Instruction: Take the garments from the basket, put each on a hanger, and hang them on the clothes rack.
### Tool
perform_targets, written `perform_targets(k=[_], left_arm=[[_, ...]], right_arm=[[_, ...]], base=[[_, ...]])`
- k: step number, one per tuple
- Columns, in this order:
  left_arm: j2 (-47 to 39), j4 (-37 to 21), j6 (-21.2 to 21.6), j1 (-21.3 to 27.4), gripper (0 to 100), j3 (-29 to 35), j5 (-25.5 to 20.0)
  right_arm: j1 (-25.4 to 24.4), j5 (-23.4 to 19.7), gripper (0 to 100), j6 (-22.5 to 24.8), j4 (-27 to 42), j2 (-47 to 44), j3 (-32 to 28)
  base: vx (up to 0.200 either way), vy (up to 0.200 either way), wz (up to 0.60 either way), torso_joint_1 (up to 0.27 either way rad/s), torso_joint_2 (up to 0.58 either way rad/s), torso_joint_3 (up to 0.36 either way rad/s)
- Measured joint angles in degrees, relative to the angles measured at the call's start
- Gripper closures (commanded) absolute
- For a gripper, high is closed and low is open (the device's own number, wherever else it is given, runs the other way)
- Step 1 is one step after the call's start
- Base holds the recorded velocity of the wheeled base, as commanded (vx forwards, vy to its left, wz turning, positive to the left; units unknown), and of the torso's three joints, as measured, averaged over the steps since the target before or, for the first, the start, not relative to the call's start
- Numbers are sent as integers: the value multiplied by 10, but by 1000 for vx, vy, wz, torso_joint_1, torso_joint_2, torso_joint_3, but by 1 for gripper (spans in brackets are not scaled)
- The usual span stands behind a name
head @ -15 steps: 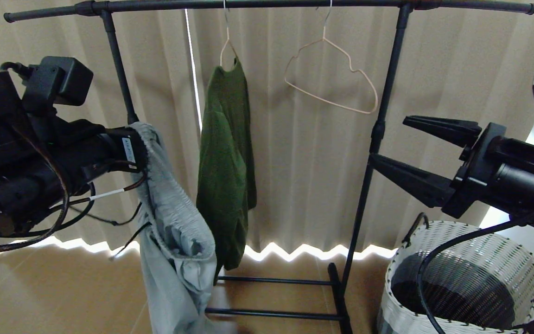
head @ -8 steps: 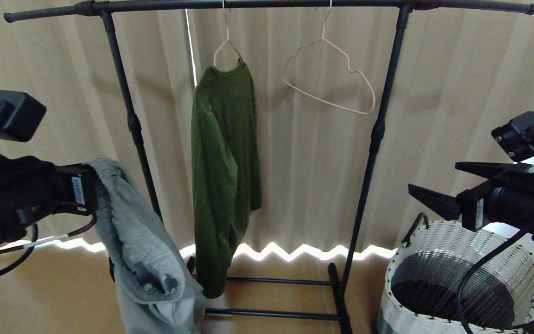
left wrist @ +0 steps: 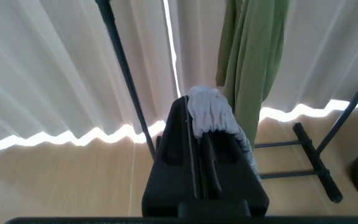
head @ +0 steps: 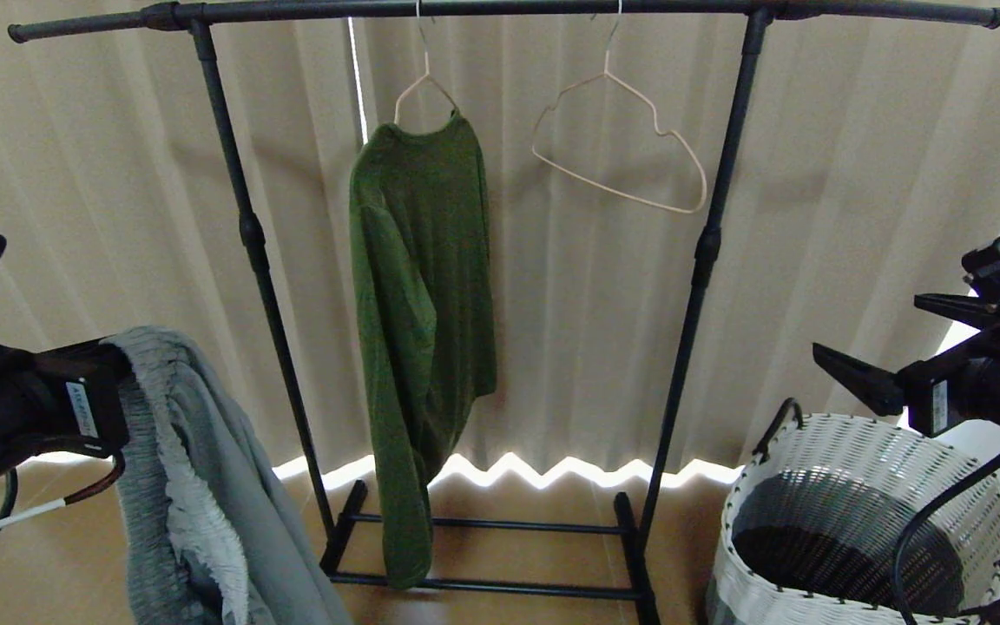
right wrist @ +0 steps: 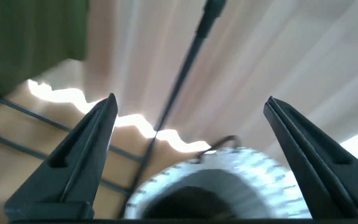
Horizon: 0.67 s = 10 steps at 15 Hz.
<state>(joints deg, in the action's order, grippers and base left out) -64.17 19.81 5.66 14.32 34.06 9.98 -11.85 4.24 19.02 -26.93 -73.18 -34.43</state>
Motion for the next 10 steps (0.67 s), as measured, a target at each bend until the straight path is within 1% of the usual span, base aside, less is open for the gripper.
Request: perform_targets(k=[1, 3, 5, 7, 10], left_arm=[[8, 0, 2, 0, 100, -5, 0], [22, -1, 2, 0, 100, -10, 0], [29, 0, 3, 0, 100, -12, 0], [31, -1, 5, 0, 100, -11, 0], [33, 0, 6, 1, 100, -12, 0]], right_arm=[[1, 2, 0, 13, -15, 3, 13], [1, 5, 0, 20, -44, 9, 39], [3, 20, 0, 33, -64, 13, 63], [5, 33, 0, 65, -95, 15, 76], [7, 31, 0, 64, -106, 15, 76]], base=[[0, 0, 0, 0, 0, 0], [0, 0, 0, 0, 0, 0], [0, 0, 0, 0, 0, 0], [0, 0, 0, 0, 0, 0], [0, 0, 0, 0, 0, 0]])
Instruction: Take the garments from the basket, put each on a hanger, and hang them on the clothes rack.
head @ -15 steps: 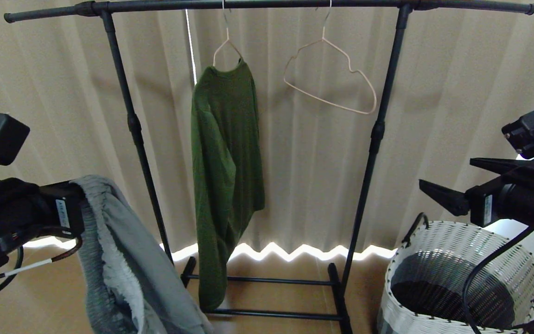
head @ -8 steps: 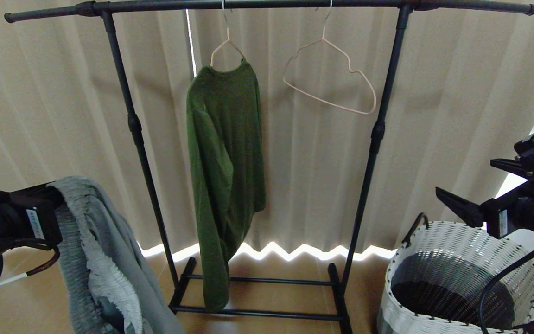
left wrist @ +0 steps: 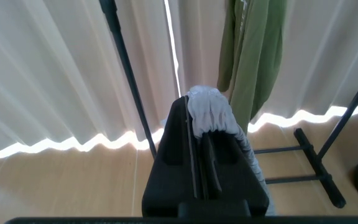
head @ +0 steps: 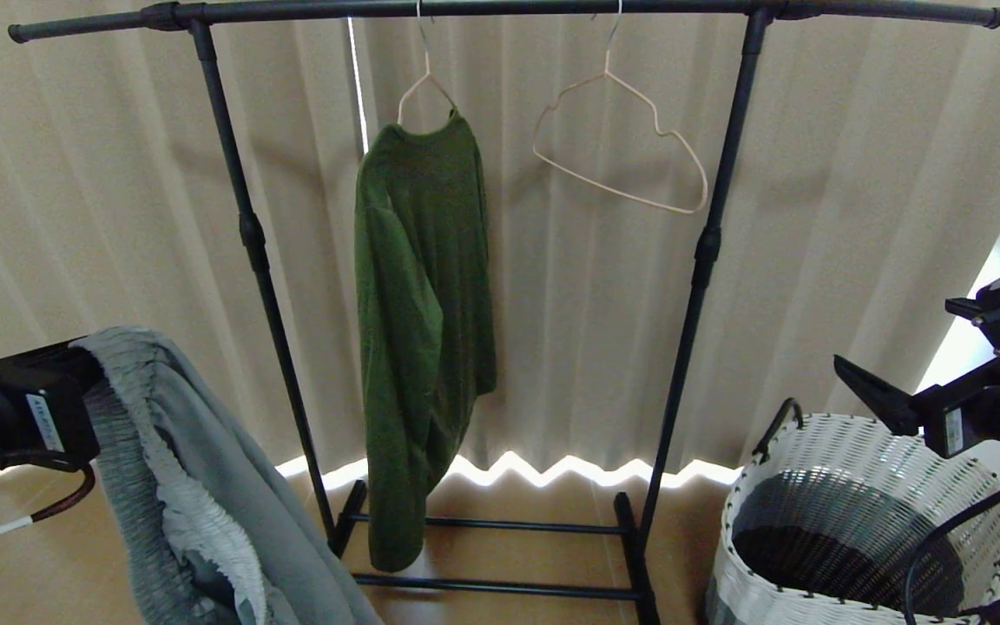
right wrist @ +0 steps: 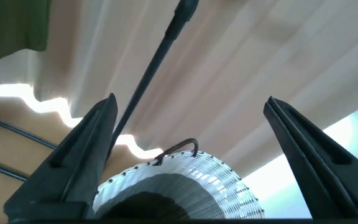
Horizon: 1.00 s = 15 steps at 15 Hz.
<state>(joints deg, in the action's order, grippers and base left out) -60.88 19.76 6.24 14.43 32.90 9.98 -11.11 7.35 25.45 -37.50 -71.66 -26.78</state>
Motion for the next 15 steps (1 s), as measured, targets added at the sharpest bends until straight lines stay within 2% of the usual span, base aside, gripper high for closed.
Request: perform_targets(k=[3, 9, 13, 15], left_arm=[[1, 0, 0, 0, 100, -4, 0], [4, 0, 0, 12, 100, -10, 1], [6, 0, 0, 28, 100, -12, 2], [3, 0, 0, 29, 100, -14, 2]], right_arm=[[0, -10, 0, -43, -1, -2, 0], [-1, -18, 0, -62, 0, -7, -4], [-2, -18, 0, -64, 2, -9, 0], [-4, -17, 0, -64, -1, -12, 5]], base=[[0, 0, 0, 0, 0, 0], [0, 0, 0, 15, -32, -15], [0, 0, 0, 157, -192, -238], [0, 0, 0, 195, -630, -239]])
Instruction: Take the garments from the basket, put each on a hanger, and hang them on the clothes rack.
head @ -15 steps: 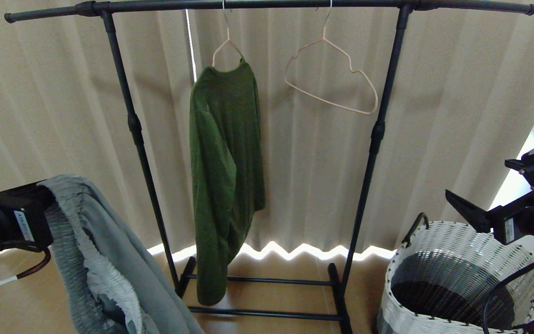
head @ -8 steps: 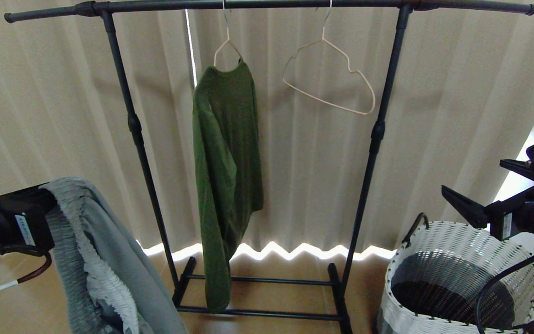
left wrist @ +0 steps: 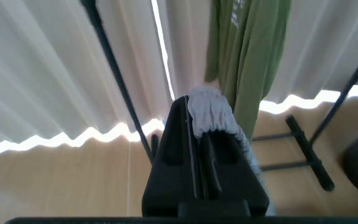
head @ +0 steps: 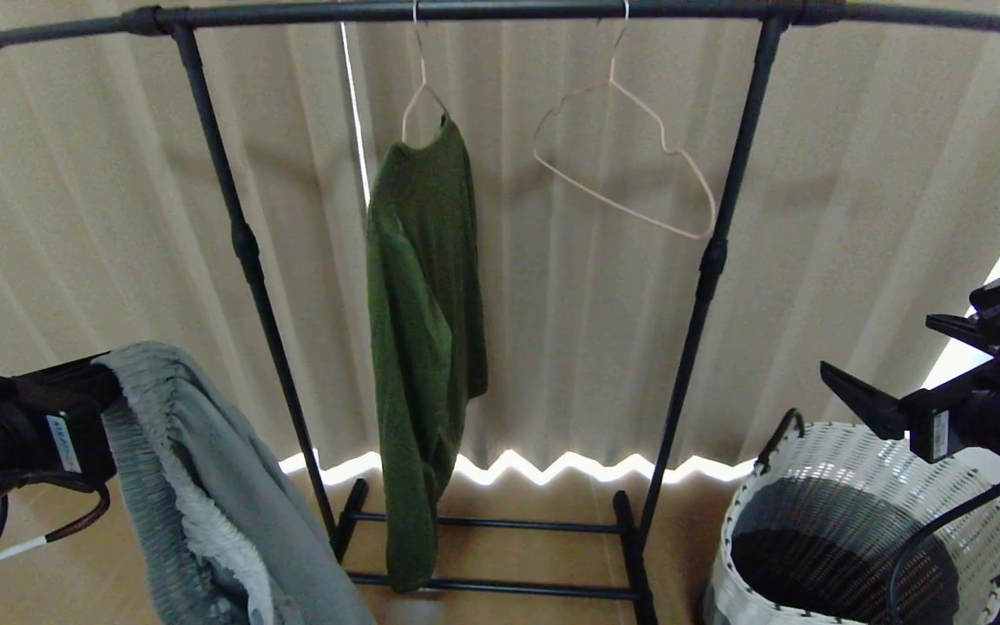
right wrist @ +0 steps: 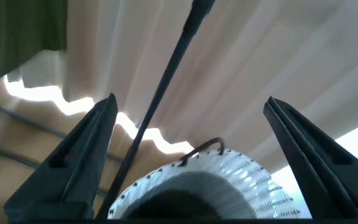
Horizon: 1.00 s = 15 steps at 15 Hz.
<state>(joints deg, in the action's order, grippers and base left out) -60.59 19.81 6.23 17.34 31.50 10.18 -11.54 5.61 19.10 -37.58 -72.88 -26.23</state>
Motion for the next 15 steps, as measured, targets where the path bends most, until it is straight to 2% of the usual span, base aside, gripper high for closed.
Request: perform_targets(k=[4, 12, 15], left_arm=[[0, 0, 0, 1, 100, -5, 0], [-3, 4, 1, 0, 100, -14, -1], [-3, 4, 1, 0, 100, -15, -1]], right_arm=[[0, 0, 0, 0, -1, 0, 1], [0, -1, 0, 1, 0, -18, -2], [0, -2, 0, 2, 0, -20, -2]], base=[[0, 0, 0, 85, -540, -255], [0, 0, 0, 279, -483, -259], [0, 0, 0, 108, -222, -113]])
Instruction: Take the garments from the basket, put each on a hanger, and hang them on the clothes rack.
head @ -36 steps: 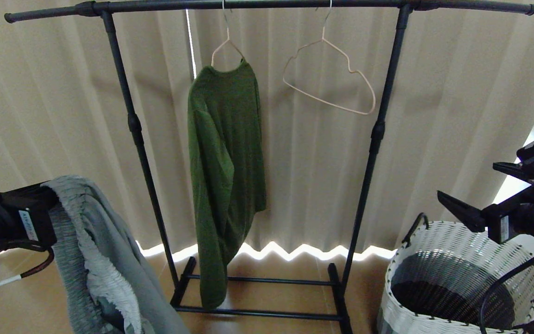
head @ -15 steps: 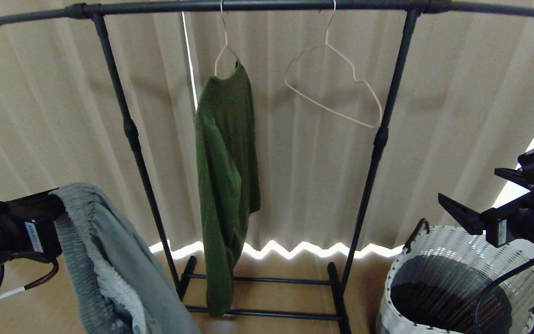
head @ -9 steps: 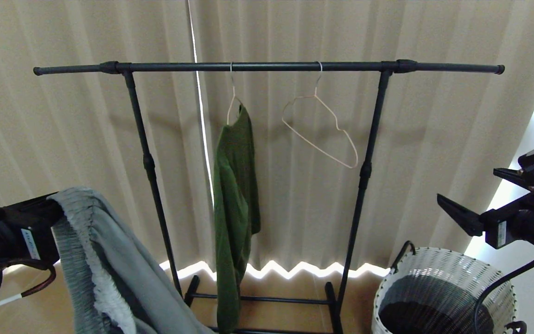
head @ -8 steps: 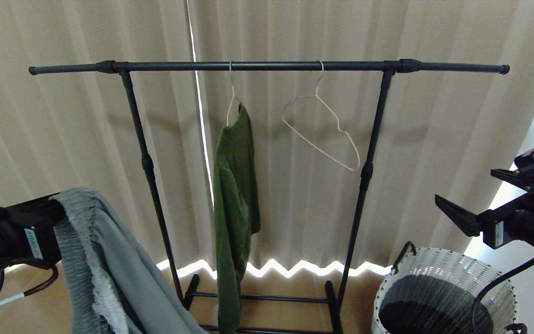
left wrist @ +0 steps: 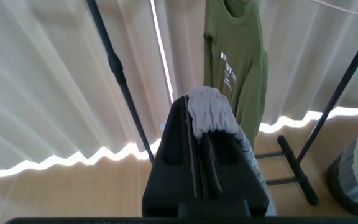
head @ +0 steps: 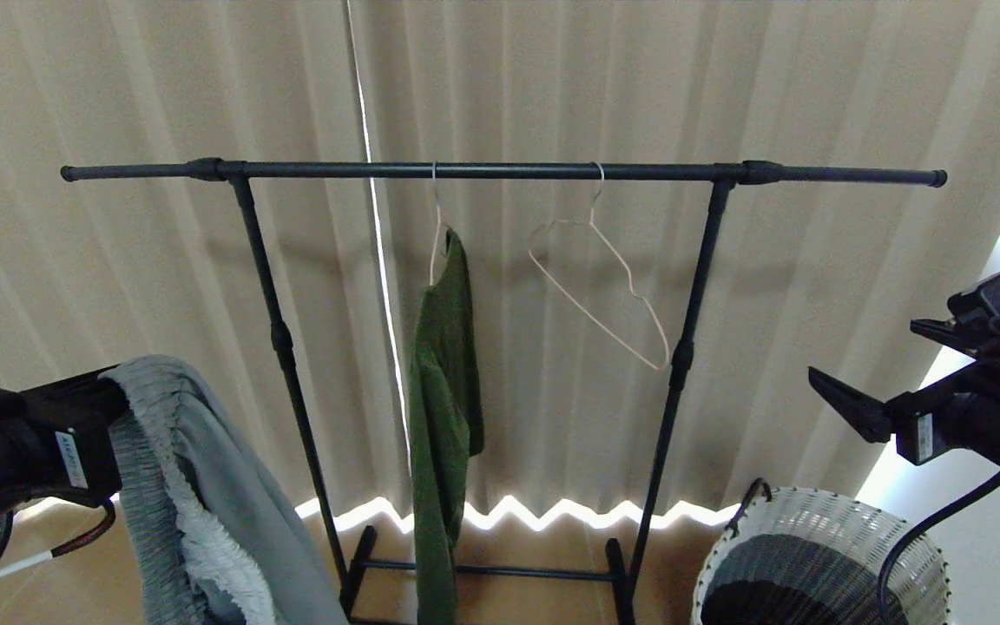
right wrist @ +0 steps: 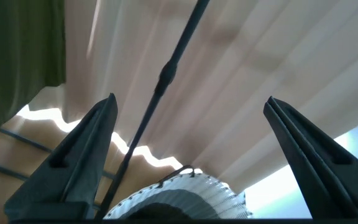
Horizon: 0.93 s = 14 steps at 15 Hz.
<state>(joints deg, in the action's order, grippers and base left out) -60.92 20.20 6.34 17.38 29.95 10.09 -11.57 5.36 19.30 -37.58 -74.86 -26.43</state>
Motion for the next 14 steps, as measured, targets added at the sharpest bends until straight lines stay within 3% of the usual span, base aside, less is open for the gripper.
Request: perform_targets(k=[11, 14], left_arm=[[2, 0, 3, -2, 100, 2, 0], [2, 0, 3, -3, 100, 2, 0]], right_arm=[[0, 2, 0, 3, -33, -4, 4], [0, 1, 0, 2, -34, -7, 3]], base=[[0, 0, 0, 3, -5, -4], [0, 0, 0, 167, -346, -173]])
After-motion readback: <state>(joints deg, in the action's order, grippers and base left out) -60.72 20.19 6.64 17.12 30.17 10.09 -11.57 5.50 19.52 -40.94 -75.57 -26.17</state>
